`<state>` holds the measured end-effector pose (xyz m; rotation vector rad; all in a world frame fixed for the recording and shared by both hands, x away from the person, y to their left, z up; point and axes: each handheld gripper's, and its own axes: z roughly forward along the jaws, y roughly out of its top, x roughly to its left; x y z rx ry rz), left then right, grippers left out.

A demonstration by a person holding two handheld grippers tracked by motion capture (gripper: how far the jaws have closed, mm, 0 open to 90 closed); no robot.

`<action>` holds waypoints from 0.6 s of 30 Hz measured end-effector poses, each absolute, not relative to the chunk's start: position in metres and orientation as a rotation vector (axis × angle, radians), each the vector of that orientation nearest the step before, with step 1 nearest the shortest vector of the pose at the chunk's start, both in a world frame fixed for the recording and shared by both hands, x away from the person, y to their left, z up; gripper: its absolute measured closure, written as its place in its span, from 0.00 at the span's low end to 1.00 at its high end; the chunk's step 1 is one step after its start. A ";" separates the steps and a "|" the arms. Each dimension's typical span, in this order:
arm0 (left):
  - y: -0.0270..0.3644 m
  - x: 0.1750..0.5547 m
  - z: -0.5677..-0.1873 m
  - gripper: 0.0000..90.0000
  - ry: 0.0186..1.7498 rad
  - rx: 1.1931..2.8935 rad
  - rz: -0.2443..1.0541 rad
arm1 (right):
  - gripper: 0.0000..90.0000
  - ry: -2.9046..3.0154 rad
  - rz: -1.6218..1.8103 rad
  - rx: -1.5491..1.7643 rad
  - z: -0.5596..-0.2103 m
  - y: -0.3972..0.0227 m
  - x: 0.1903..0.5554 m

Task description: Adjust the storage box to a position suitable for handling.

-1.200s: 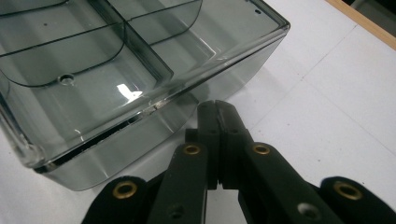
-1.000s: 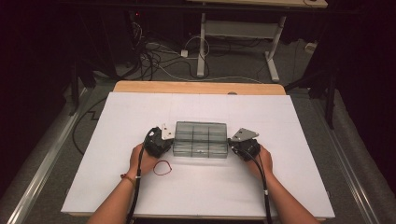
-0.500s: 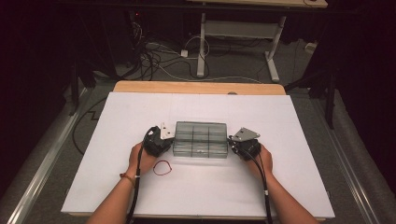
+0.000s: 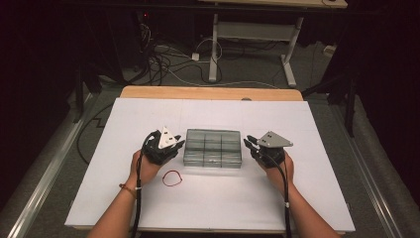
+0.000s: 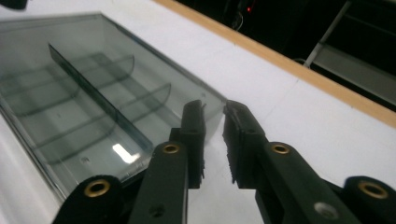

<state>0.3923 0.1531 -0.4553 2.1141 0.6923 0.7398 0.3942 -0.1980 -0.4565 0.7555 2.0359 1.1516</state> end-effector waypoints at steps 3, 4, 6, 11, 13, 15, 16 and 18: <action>0.153 0.387 -0.452 0.74 0.665 2.103 0.743 | 0.82 2.029 1.174 0.727 -0.452 -0.196 0.390; 0.153 0.386 -0.451 0.69 0.651 2.097 0.745 | 0.78 2.012 1.201 0.725 -0.450 -0.195 0.387; 0.153 0.383 -0.448 0.65 0.633 2.087 0.736 | 0.76 2.006 1.220 0.721 -0.448 -0.195 0.385; 0.153 0.376 -0.443 0.48 0.602 2.077 0.737 | 0.61 1.982 1.266 0.683 -0.442 -0.189 0.376; 0.153 0.375 -0.442 0.42 0.609 2.069 0.752 | 0.52 1.971 1.267 0.673 -0.441 -0.186 0.372; 0.154 0.373 -0.440 0.36 0.616 2.058 0.767 | 0.46 1.959 1.271 0.676 -0.439 -0.184 0.369; 0.155 0.373 -0.440 0.33 0.613 2.052 0.765 | 0.43 1.956 1.279 0.677 -0.439 -0.183 0.367; 0.157 0.370 -0.438 0.29 0.610 2.034 0.763 | 0.41 1.953 1.281 0.662 -0.437 -0.183 0.363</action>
